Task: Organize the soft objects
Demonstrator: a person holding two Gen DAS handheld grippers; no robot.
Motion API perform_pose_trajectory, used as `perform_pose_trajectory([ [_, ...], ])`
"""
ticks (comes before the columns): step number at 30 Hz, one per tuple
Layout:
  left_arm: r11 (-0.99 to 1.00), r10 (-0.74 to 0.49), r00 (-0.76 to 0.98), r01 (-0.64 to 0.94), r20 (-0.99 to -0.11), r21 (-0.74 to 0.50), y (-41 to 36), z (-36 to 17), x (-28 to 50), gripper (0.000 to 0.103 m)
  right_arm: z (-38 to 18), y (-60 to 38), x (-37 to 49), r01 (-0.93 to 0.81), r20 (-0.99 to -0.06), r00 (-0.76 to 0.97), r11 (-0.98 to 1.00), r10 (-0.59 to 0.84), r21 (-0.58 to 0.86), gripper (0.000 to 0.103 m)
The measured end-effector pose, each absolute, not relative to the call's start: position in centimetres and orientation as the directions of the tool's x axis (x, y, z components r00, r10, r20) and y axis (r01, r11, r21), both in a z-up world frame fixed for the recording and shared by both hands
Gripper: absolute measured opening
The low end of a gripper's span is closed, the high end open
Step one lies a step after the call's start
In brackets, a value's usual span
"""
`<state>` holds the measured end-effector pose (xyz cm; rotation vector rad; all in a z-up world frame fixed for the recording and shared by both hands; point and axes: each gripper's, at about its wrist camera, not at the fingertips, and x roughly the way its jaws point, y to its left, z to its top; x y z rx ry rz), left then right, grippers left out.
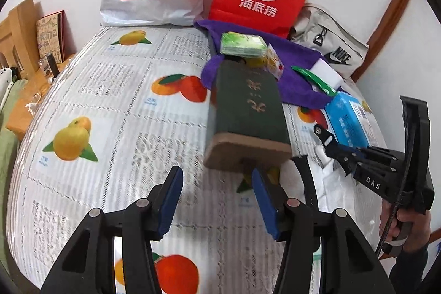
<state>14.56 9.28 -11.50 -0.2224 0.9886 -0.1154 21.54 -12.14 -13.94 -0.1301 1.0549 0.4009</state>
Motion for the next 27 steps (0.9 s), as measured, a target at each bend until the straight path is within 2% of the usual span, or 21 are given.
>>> perform_pose_trajectory([
  [16, 0.964, -0.266, 0.502, 0.123, -0.823, -0.237, 3.0, -12.2, 12.5, 0.05, -9.3, -17.1, 15.9, -0.321, -0.745, 0.584, 0.935, 0.323, 0.153, 0.003],
  [25, 0.957, -0.282, 0.464, 0.203, -0.84, -0.209, -1.6, -13.4, 12.1, 0.05, -11.0, -22.5, 11.6, -0.23, -0.76, 0.6, 0.964, 0.248, 0.133, 0.003],
  [27, 0.955, -0.284, 0.464, 0.211, -0.839, -0.207, -2.0, -13.4, 12.2, 0.045, -11.7, -23.5, 11.2, -0.206, -0.767, 0.598, 0.969, 0.232, 0.133, 0.003],
])
